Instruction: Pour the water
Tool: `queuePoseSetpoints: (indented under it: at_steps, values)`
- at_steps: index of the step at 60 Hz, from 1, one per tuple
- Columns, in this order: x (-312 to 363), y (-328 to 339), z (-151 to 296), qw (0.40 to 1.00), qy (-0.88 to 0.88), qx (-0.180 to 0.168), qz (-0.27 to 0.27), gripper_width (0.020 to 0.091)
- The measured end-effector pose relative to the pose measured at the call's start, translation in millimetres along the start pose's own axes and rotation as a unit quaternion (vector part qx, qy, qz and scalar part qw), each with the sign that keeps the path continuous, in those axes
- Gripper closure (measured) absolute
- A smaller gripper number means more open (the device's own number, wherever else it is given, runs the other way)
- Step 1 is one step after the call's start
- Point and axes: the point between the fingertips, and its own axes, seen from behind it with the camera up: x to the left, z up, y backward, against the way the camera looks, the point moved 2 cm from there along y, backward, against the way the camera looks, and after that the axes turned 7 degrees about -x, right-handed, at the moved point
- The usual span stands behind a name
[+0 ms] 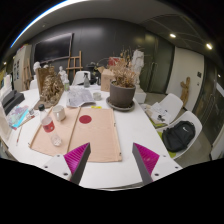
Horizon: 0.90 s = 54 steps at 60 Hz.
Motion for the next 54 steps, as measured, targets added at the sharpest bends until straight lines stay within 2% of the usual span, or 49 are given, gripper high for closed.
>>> queuePoseSetpoints:
  at_steps: [13, 29, 42, 54]
  values:
    - [45, -2, -17, 1.0, 0.007, 0.004, 0.008, 0.0244]
    - [169, -7, -52, 0.998, 0.022, -0.003, 0.065, 0.0246]
    - [271, -57, -59, 0.994, 0.02, -0.045, 0.098, 0.0243]
    - [304, -137, -45, 0.994, 0.005, -0.088, 0.065, 0.0244]
